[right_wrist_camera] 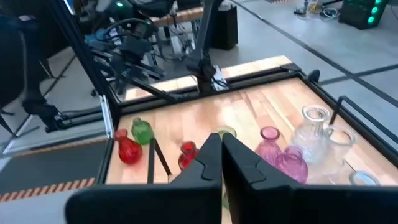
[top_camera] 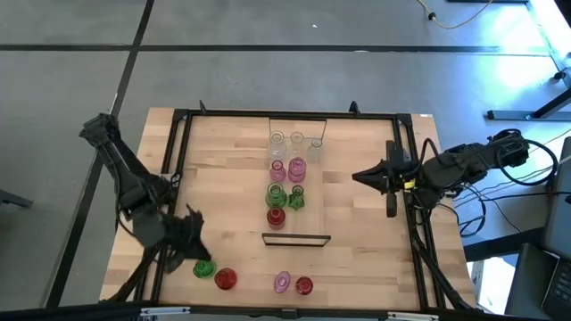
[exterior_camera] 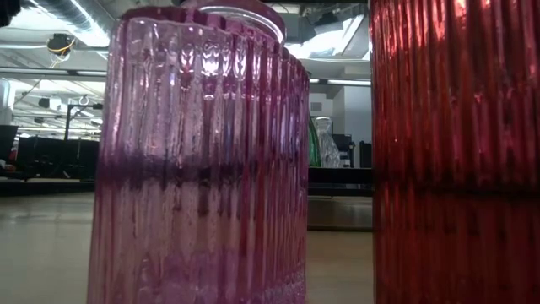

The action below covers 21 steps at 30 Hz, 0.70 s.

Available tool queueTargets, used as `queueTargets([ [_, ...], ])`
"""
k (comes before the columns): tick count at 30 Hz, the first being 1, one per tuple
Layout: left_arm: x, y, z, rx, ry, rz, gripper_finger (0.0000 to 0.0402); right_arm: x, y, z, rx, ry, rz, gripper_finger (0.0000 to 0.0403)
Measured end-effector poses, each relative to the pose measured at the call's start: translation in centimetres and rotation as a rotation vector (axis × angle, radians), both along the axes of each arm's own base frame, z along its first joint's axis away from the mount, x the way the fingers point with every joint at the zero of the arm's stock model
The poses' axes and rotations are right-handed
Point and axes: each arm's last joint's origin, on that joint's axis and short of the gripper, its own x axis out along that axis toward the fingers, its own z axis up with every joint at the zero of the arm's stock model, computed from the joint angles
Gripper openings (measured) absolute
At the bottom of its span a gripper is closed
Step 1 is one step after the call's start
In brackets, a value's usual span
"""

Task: Sort vases onto shelf
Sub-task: Put the green vase on the shelf aligned with the other green vases

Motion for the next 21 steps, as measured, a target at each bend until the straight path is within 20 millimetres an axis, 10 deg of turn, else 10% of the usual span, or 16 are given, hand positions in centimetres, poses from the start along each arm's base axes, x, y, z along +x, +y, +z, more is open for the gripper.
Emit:
queueTargets([
  [13,-1.4,-0.5,-2.9,0.081,0.313,0.014,0.0009,0.1,-0.1,-0.4,-0.047,0.033,-0.055,0.0000],
  [21,-1.6,-0.6,-3.0,0.068,0.359,-0.034,0.0109,0.1,-0.1,-0.6,-0.046,0.050,-0.059,0.0000],
])
